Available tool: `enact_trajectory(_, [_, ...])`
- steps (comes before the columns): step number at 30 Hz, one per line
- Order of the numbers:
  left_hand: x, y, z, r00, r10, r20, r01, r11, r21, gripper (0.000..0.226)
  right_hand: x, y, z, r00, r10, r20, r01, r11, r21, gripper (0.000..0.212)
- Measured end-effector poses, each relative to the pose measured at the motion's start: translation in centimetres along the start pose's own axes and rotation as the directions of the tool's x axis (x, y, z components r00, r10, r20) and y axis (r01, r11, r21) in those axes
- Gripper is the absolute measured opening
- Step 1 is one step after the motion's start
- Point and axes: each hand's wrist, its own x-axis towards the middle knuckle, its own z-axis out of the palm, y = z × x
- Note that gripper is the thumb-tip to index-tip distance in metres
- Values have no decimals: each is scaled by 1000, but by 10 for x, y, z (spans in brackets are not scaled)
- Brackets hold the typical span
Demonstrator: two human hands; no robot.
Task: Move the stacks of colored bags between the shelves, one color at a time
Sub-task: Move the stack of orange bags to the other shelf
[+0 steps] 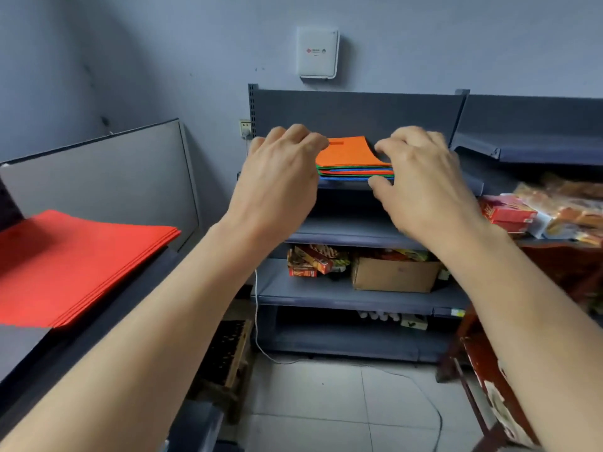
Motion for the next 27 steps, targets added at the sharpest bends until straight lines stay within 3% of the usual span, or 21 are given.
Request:
enact_trajectory(13, [110, -72, 135, 998, -31, 47, 39, 986, -159, 37, 125, 37, 104, 993, 105, 57, -102, 993, -55, 34])
enact_trajectory(20, [143, -96, 207, 990, -82, 113, 93, 990, -103, 36, 178, 75, 163, 990, 105, 90, -105, 994, 1, 34])
enact_trajectory(27, [211, -95, 292, 986, -138, 92, 143, 989, -41, 34, 253, 143, 226, 991, 65, 116, -73, 995, 62, 30])
